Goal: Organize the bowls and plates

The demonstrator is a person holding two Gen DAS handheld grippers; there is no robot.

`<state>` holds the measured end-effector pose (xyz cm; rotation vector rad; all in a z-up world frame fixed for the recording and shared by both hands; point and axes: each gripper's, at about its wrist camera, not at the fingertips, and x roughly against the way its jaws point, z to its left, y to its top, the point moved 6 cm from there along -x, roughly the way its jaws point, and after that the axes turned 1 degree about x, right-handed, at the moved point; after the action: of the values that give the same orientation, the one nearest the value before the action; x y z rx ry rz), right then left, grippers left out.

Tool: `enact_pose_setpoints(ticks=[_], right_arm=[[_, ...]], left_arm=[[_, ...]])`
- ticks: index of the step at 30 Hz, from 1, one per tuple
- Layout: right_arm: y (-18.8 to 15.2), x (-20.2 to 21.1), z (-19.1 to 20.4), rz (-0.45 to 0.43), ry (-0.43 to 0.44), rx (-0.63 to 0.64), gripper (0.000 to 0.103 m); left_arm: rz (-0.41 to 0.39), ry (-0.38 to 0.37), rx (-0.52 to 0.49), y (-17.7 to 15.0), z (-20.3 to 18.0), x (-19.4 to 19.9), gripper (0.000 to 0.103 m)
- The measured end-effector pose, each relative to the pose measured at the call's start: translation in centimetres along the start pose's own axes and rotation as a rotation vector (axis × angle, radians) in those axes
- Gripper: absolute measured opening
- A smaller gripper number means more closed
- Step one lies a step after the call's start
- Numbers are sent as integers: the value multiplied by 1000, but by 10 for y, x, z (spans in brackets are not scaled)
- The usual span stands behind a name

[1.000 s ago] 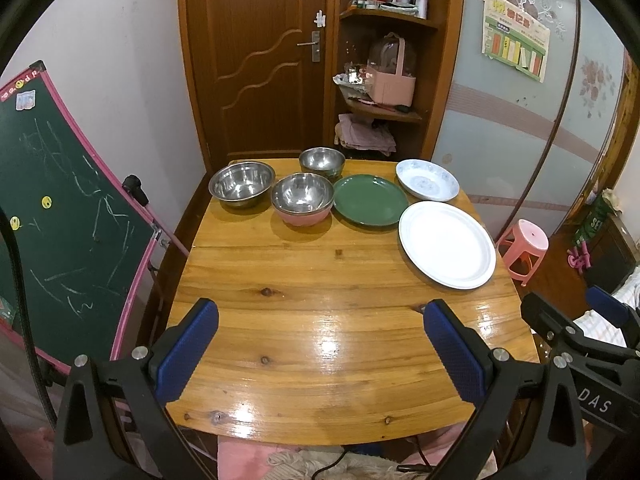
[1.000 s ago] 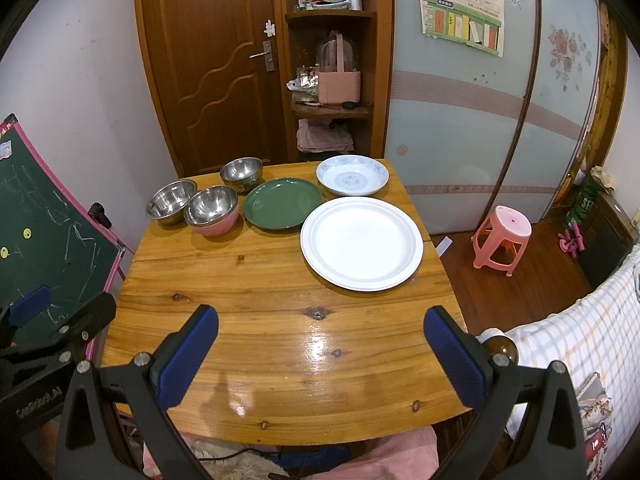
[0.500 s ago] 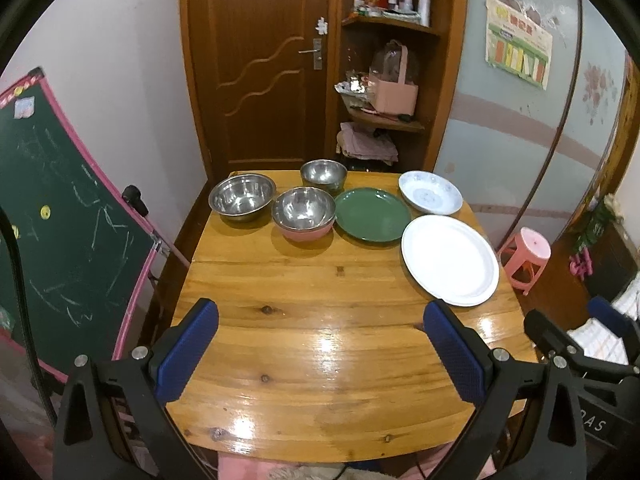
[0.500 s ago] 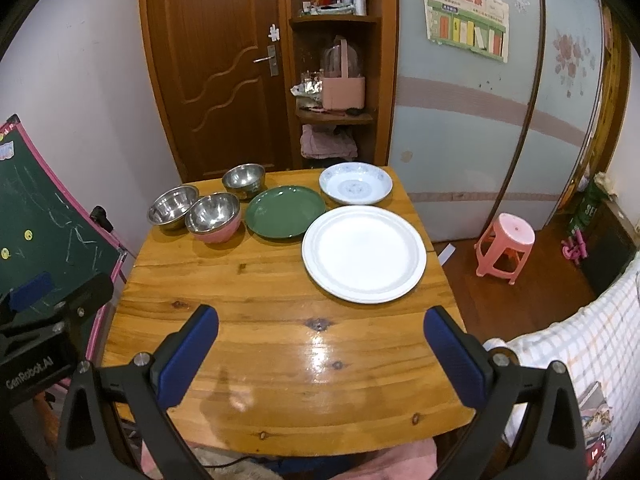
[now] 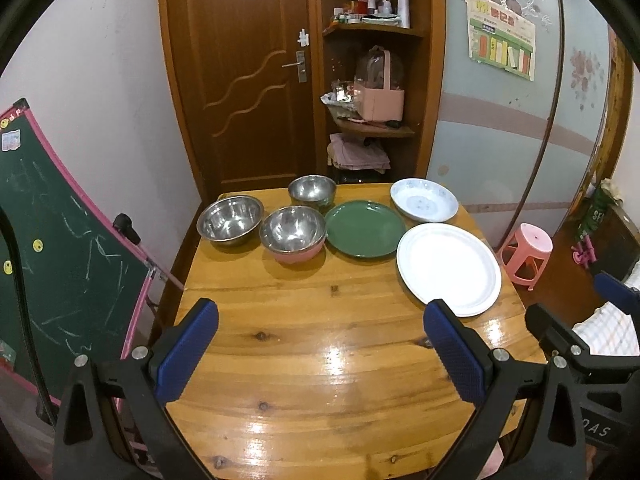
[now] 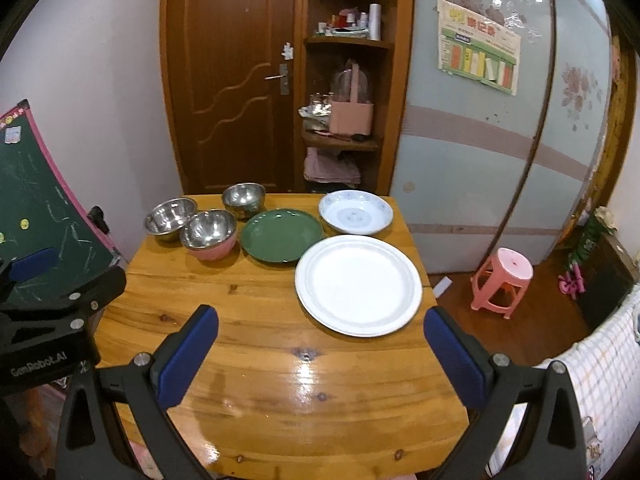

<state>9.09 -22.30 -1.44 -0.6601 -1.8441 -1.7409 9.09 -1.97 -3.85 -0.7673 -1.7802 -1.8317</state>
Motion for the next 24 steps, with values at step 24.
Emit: enact_pose_setpoints(ticks=[24], right_arm=[[61, -1, -51, -71, -20, 42, 102]], left_arm=[[56, -152, 42, 52, -20, -41, 102]])
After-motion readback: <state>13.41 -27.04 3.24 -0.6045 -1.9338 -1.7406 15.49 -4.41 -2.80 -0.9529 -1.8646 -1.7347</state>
